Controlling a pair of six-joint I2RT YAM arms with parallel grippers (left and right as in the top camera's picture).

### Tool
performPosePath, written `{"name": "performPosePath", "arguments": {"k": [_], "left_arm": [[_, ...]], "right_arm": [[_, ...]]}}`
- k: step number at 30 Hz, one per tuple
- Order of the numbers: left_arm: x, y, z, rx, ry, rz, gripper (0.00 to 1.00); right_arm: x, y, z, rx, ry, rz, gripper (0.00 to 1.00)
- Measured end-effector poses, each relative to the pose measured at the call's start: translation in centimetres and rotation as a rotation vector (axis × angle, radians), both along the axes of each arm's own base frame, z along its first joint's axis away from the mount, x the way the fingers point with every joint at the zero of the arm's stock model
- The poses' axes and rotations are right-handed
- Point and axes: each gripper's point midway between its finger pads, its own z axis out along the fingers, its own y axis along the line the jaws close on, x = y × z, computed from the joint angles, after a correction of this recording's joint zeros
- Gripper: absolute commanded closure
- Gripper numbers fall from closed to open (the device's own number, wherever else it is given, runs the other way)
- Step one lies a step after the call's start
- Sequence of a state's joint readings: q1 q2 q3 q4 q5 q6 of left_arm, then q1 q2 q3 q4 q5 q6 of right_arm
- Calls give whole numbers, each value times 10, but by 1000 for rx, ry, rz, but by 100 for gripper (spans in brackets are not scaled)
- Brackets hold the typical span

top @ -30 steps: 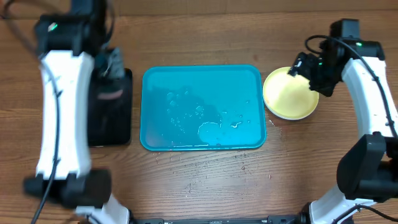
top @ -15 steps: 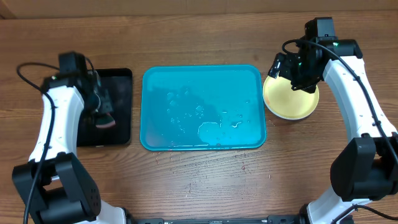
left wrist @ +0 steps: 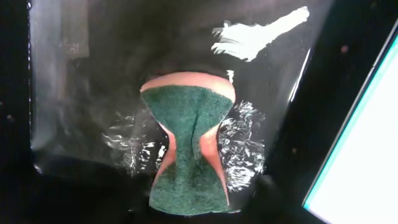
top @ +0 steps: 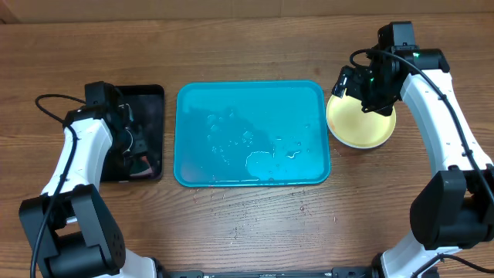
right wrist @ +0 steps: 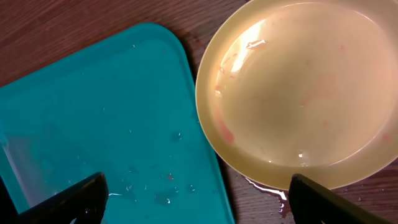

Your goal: Clean dirty plates on tray and stack at the side

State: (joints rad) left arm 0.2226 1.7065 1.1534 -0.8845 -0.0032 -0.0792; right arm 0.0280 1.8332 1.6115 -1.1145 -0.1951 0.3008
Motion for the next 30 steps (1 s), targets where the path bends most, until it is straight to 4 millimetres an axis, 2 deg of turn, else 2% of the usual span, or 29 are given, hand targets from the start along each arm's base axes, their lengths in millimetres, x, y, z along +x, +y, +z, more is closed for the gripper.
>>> {"name": "performPosePath", "arguments": {"k": [3, 5, 7, 8, 10, 12, 15, 17, 20, 26, 30], "left_arm": [[-7, -3, 3, -17, 34, -1, 29], [-10, -4, 13, -26, 55, -1, 28], [-3, -4, 31, -28, 41, -2, 28], [6, -3, 55, -24, 1, -3, 26], [10, -10, 104, -22, -93, -19, 16], [9, -20, 134, -27, -174, -33, 0], [-7, -38, 189, -29, -333, -64, 0], [-16, -40, 209, -20, -398, -70, 0], [-25, -42, 222, -13, -441, -71, 0], [-24, -42, 221, -17, -437, -73, 0], [-23, -42, 219, -20, -432, -73, 0]], "right_arm": [[0, 0, 0, -1, 0, 2, 6], [0, 0, 0, -1, -1, 5, 2], [-1, 0, 3, -3, -9, 10, 0], [-2, 0, 12, -5, -32, 16, 0], [-9, -1, 42, -6, -100, 20, 0], [-20, -3, 64, -20, -145, 18, 0], [-46, -11, 106, -61, -229, 19, 0], [-64, -15, 125, -85, -267, 24, 0], [-85, -19, 149, -108, -330, 21, 0], [-124, -22, 198, -118, -496, 11, 0], [-143, -22, 218, -116, -572, 7, 0]]}}
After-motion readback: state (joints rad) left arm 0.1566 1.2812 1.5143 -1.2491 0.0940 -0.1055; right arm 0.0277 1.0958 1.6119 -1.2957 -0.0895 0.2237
